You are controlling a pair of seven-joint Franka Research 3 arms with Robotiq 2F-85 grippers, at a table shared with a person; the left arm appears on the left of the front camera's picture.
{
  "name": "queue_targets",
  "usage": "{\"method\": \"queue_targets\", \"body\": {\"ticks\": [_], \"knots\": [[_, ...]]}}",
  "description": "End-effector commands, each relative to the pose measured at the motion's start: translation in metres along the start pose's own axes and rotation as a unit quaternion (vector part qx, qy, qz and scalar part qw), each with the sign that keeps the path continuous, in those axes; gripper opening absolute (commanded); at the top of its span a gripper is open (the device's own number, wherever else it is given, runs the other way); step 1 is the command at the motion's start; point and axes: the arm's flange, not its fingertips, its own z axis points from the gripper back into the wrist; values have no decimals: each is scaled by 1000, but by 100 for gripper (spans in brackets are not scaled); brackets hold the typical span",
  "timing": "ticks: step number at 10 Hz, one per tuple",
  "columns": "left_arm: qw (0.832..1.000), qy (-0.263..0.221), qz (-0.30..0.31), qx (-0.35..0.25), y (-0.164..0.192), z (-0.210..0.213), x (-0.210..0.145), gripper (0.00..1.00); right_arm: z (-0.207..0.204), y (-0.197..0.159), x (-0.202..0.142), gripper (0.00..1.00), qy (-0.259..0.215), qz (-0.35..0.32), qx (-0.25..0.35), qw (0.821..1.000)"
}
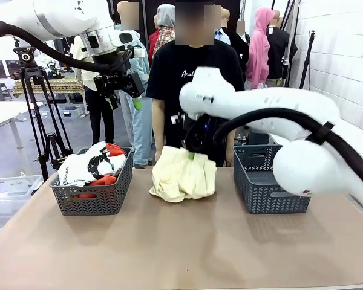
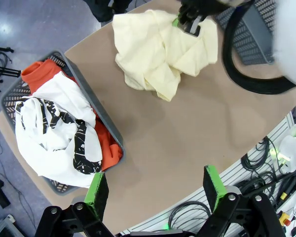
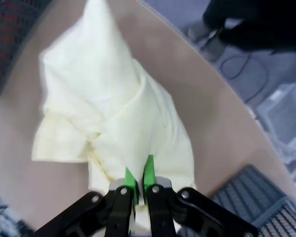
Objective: Sort the tops and bottoms.
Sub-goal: Lift clothes from the center of the table with your right hand.
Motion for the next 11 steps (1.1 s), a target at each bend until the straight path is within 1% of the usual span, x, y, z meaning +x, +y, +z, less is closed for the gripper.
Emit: {"method": "queue_targets", "body": {"ticks": [1,2,3,4,7,8,9,10,11], "knots": [[1000,2,1,1,1,2,-4,100,56,23,-39,0,-18,-28,18,999],[1000,2,1,1,1,2,-4,100,74,29,-55,0,-28,-42,23,998],[1000,2,1,1,1,2,-4,100,85,33,-71,0,-54,-46,21,997],[1000,2,1,1,1,2,-4,100,80,17,-6,0,-29,-18,8,999],[1000,2,1,1,1,2,-4,100,80,17,-6,0,-29,-18,8,999],[1000,2,1,1,1,2,-4,100,85,17,-11,0,-26,-26,14,999],[1000,2,1,1,1,2,-4,100,105,24,-8,0,-44,-24,-22,999],[1000,2,1,1,1,2,-4,100,140,32,-6,0,-65,-22,-59,996],[1000,2,1,1,1,2,-4,100,176,43,-3,0,-85,-16,-84,993]]}}
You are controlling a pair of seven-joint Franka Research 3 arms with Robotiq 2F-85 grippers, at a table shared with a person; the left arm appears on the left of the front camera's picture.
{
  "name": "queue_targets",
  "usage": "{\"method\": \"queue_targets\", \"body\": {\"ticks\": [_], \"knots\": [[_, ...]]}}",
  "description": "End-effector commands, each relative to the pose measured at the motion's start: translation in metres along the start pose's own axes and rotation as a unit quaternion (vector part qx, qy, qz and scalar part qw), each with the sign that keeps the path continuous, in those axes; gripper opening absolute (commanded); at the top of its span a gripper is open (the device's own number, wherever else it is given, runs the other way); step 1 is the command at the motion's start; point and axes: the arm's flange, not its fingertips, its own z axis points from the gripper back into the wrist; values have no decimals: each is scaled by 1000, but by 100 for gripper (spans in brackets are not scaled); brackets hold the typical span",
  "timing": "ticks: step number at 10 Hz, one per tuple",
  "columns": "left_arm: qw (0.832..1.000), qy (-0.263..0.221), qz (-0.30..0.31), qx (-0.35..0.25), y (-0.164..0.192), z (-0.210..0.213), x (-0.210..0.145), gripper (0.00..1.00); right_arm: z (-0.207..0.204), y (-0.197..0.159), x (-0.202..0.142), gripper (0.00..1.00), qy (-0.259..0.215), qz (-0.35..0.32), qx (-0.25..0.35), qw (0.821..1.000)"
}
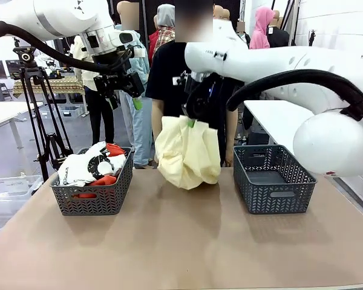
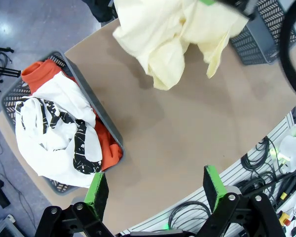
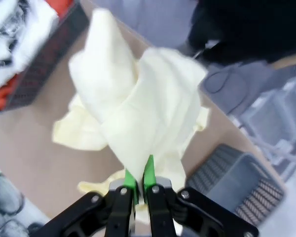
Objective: Sort the tops and bottoms.
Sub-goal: Lift clothes from the center of the table with your right hand.
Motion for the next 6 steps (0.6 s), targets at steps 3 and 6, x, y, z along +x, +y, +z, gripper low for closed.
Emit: {"method": "queue_targets", "body": {"ticks": [3,6], "knots": [[1000,2,1,1,1,1,-4,100,98,35,36,0,-68,39,-87,993],[1000,2,1,1,1,1,-4,100,106,41,7,0,-71,34,-68,995]]}}
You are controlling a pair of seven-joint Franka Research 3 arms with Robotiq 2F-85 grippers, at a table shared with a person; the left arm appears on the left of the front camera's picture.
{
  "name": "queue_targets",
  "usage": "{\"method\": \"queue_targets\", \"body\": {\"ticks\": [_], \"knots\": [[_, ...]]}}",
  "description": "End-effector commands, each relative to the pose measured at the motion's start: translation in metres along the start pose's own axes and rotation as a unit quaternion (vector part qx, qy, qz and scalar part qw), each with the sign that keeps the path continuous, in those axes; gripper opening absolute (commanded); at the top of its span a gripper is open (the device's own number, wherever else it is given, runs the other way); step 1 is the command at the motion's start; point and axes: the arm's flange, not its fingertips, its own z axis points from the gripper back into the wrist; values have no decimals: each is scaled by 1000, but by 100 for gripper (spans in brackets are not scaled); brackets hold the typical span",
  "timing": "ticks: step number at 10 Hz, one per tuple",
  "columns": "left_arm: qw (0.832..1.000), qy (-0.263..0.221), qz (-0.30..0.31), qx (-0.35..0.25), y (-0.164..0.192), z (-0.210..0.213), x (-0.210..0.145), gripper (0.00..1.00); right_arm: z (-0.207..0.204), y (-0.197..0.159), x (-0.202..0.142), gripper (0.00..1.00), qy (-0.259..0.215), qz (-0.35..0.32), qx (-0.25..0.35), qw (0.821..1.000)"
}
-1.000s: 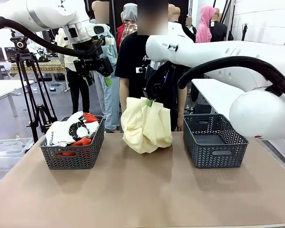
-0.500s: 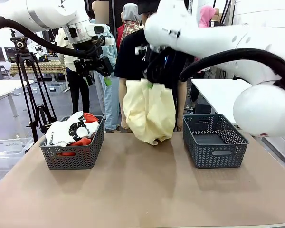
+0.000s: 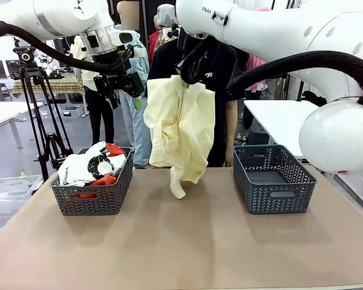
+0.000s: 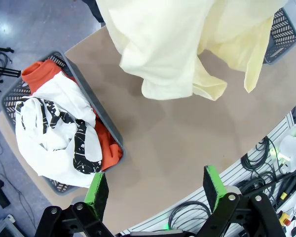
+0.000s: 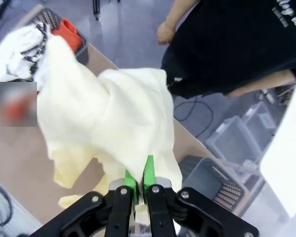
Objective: Sort the tops and bottoms.
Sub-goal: Lift clothes from the center of the table with your right hand.
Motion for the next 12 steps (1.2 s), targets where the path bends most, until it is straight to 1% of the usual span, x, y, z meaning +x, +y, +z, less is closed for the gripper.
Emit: {"method": "queue_targets", "body": {"ticks": [1,12], "knots": [[1000,3,1,0,1,1,-4,100,2,-5,-2,0,0,-5,1,1000],[1000,3,1,0,1,1,-4,100,2,-5,-2,0,0,-5,1,1000]]}}
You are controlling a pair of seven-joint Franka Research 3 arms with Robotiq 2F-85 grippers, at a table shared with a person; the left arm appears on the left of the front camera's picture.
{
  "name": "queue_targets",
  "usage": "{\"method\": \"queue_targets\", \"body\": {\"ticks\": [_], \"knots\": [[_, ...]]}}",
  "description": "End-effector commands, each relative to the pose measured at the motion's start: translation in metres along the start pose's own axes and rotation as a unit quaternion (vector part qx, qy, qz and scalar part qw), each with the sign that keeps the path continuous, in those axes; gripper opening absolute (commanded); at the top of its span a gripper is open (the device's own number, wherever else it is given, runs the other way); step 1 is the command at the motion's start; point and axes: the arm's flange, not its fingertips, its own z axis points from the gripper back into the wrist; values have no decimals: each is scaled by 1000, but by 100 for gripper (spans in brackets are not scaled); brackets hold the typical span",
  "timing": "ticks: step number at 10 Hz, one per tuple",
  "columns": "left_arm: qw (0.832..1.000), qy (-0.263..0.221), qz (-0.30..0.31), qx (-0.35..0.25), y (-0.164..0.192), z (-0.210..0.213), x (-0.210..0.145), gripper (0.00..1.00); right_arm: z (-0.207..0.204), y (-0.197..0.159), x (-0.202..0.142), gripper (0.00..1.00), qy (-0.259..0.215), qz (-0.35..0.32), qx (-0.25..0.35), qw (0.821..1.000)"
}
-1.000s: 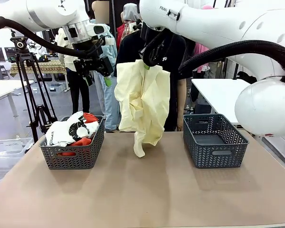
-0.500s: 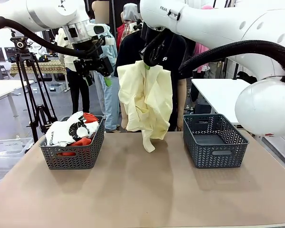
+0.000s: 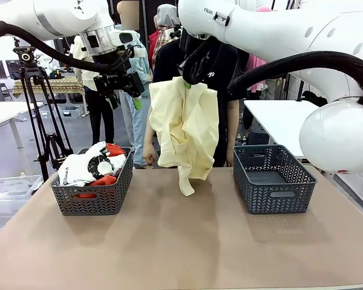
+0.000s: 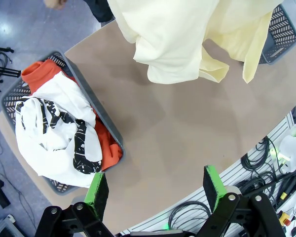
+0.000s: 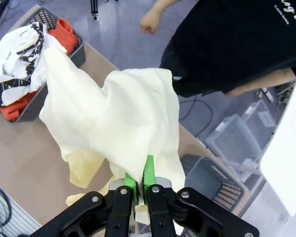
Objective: Sort the tops and bottoms.
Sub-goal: Sort the clothes according to human instructions.
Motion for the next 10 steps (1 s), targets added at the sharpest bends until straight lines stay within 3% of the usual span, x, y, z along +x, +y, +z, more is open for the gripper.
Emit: {"method": "queue_targets", "body": {"ticks": [1,10], "knots": [[1000,2,1,0,1,1,-4,100,3,0,-1,0,-1,-2,2,1000],[1000,2,1,0,1,1,-4,100,3,0,-1,0,-1,-2,2,1000]]}}
